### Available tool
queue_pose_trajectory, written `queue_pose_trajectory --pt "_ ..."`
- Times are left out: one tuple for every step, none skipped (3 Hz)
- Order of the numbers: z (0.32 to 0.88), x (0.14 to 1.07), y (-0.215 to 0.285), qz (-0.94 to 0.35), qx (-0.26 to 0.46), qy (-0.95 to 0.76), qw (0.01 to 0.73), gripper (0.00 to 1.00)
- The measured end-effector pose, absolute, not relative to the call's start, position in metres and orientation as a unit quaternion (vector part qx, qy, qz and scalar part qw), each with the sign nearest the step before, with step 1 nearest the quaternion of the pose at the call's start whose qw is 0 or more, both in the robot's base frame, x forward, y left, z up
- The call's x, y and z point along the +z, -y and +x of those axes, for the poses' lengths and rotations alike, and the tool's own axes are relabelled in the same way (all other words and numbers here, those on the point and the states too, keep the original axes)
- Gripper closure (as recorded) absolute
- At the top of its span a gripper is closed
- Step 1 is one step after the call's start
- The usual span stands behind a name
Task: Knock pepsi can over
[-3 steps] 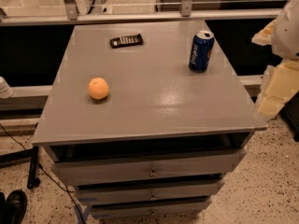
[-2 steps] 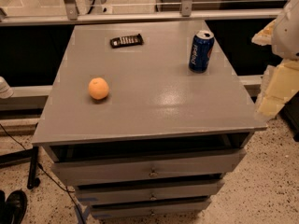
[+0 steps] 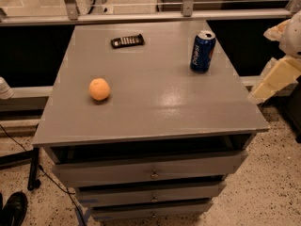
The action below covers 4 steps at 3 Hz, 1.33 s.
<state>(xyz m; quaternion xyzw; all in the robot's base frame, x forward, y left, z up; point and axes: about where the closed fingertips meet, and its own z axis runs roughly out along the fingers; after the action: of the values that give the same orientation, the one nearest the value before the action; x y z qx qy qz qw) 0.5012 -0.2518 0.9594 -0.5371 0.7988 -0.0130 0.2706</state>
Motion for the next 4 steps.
queue_pose_trajectory --pt "0.559 0.946 0.264 -0.5 0.015 -0.795 0.344 0.0" --pt "0.608 0.935 0.258 -0.468 0.069 -0.779 0.411 0.0" --pt "0.638 0.923 0.237 -0.449 0.133 -0.755 0.458 0.0" --pt "0.657 0.911 0.213 -0.433 0.195 -0.728 0.495 0.0"
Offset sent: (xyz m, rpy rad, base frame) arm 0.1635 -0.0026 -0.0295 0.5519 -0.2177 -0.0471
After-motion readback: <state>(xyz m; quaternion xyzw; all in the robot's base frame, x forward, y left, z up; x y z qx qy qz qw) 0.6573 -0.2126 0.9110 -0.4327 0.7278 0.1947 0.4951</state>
